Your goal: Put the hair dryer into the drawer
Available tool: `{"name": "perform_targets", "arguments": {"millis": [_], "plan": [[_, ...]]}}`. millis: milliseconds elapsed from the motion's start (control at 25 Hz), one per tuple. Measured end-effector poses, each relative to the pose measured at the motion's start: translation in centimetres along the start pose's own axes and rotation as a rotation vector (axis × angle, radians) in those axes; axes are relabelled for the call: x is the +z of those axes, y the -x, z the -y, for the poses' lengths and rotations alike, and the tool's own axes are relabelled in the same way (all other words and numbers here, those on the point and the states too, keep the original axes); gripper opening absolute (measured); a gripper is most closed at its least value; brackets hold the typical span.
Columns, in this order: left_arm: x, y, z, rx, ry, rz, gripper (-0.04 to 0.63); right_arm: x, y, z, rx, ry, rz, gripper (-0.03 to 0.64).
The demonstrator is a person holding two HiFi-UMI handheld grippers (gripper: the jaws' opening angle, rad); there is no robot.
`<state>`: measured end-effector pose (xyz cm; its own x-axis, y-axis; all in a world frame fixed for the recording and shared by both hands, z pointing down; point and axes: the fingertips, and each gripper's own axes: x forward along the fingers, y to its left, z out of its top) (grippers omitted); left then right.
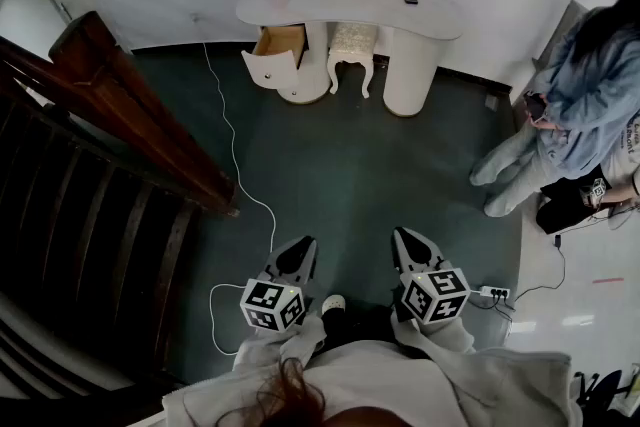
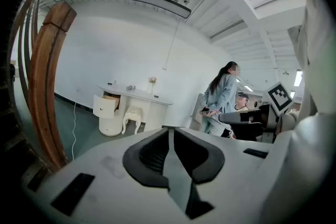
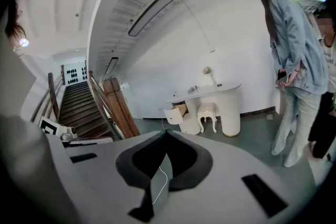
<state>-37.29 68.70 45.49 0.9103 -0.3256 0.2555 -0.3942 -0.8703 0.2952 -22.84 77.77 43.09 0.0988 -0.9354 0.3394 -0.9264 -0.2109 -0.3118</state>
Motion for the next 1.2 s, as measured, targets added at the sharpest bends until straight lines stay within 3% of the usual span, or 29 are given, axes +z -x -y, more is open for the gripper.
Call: {"name": "perform_targets", "arguments": {"millis": [400, 720, 960, 1200], "plan": [[1.1, 1.4, -1.7, -0.034, -0.017, 0.029, 0.037, -0.2, -0.7, -1.7, -0.047, -0.026, 0.049, 0.051], [-1.5, 3.9, -3.2, -0.069, -0.016, -0.009, 0.037, -4.2, -0.9, -4.6, -0.084, -0.061, 0.017, 0.051], [-2.6, 4.1, -4.9, -0.053, 0.017, -0.038, 0.037, -4.5, -2.3, -4.8, -0.088, -0.067, -0.004, 0.051], [-1.0, 1.6, -7.7, -0.001, 0.024, -0.03, 0.037, -2.2, -6.3, -3.5, -0.073, -0.038, -0.018, 0.051]]}}
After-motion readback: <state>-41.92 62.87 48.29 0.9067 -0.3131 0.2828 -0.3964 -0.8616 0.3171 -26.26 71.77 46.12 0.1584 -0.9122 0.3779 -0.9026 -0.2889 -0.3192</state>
